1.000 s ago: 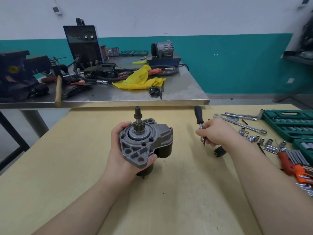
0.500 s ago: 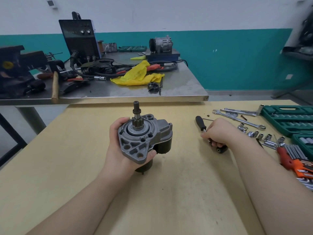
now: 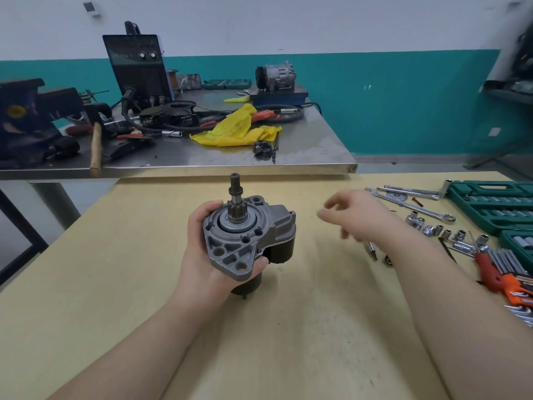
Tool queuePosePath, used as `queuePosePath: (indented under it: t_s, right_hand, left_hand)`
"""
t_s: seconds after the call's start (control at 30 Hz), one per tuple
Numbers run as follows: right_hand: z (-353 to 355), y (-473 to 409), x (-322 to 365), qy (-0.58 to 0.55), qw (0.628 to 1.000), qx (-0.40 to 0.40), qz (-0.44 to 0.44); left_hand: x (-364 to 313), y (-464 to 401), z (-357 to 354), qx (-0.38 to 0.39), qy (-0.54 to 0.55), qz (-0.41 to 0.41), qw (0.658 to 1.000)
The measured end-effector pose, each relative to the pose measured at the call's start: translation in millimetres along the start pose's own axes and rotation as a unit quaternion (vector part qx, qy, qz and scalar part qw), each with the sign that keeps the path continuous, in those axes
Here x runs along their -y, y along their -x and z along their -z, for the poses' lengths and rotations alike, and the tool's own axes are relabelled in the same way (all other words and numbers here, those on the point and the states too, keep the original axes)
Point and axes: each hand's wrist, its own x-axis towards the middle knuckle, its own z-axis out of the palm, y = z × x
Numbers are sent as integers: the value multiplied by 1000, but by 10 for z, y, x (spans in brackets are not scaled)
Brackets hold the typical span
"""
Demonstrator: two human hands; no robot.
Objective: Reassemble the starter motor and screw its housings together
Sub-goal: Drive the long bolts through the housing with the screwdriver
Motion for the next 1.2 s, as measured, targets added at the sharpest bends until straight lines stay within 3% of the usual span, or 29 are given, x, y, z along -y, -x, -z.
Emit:
queuePosePath:
  t_s: [0.13, 0.27, 0.43, 0.6, 0.73, 0.87, 0.97, 1.07, 1.2]
  right_hand:
    - [-276, 202, 336, -172, 963, 144, 150]
    - [-382, 258, 389, -295, 922, 184, 169]
    - [-522, 300, 378, -276, 914, 225, 195]
    - [-858, 424, 510, -348, 914, 148, 150]
    - [-948, 512, 530, -445, 881, 117, 113]
    - [-984, 537, 534, -499, 858, 120, 14]
    - [-1009, 534, 545, -563, 810, 150, -70]
    - [-1019, 552, 581, -612, 766, 166, -102]
    - [-1019, 639, 655, -622, 744, 201, -136]
  left_hand:
    - [11, 12, 47, -7, 15, 2, 1000]
    - [44, 0, 83, -19, 59, 49, 997]
    - [76, 16, 35, -44, 185, 175, 966]
    - [41, 23, -10, -38, 233, 243, 941]
    - [44, 2, -23, -23, 228, 273, 934]
    - [77, -30, 33, -11, 202, 272, 941]
    - [97, -70, 69, 7, 132, 278, 951]
    - [118, -95, 108, -18, 45, 247, 968]
    - [190, -86, 159, -39, 31, 162, 985]
